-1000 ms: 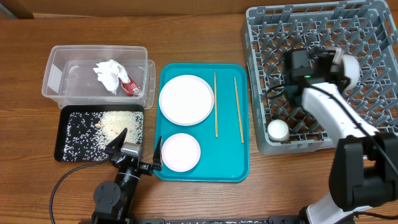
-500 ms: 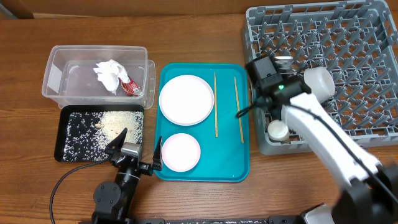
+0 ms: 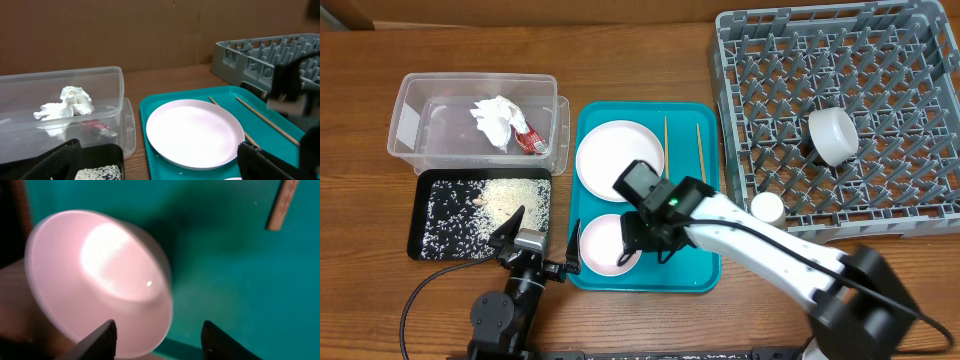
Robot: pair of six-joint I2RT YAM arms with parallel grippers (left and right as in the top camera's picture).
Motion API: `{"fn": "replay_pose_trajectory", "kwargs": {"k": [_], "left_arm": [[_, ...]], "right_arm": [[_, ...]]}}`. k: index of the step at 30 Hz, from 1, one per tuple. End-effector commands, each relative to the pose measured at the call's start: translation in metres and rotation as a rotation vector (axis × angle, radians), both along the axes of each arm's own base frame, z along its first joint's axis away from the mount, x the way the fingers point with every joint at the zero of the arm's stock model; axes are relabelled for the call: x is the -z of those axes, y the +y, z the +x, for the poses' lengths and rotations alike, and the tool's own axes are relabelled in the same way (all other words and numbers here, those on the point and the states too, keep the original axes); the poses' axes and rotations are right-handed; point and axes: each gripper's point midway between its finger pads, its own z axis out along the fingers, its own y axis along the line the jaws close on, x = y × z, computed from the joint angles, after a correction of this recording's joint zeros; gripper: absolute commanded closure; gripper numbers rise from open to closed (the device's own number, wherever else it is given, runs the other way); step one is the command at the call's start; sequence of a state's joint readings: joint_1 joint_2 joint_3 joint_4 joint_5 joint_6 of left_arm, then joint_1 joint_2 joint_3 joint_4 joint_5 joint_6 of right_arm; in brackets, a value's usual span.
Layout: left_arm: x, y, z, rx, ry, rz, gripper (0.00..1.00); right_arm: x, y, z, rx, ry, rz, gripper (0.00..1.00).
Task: Sort waste into correct bins and load items into the dishwasher
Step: 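Move the right gripper back to the tray and grasp the pink bowl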
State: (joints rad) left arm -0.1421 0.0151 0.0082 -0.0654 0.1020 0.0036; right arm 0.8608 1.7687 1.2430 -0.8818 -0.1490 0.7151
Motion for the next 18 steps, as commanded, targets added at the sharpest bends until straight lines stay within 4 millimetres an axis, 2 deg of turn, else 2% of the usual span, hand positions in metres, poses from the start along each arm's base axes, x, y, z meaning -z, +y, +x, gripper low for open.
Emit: {"fn": "replay_pose_trajectory", "kwargs": {"k": [1, 3, 6, 7, 10, 14, 17, 18], "left_arm": [[0.0, -0.001, -0.001, 0.009, -0.007, 0.01, 0.0], [0.0, -0.001, -0.001, 0.009, -0.007, 0.01, 0.0], [0.0, -0.001, -0.001, 0.009, -0.007, 0.01, 0.0], [0.0, -0.001, -0.001, 0.009, -0.007, 0.01, 0.0], [0.0, -0.001, -0.001, 0.009, -0.007, 0.01, 0.0], [0.0, -0.001, -0.001, 0.009, -0.007, 0.01, 0.0], [0.0, -0.001, -0.001, 0.009, -0.007, 0.01, 0.0], [0.0, -0.001, -0.001, 0.009, -0.007, 0.01, 0.0]], "right_arm": [[0.03, -0.006, 0.0, 0.104, 0.064, -0.067, 0.54], [0.039, -0.007, -0.002, 0.109, 0.085, -0.086, 0.7], [0.037, -0.009, 0.002, 0.116, 0.079, -0.086, 0.9], [0.034, -0.01, 0.004, 0.116, 0.075, -0.084, 0.94], [0.017, -0.025, 0.019, 0.135, -0.011, -0.124, 0.96], [-0.035, -0.065, 0.059, 0.186, -0.279, -0.241, 0.96], [-0.09, -0.108, 0.092, 0.275, -0.536, -0.349, 0.96], [-0.113, -0.129, 0.102, 0.337, -0.642, -0.404, 0.96]]}}
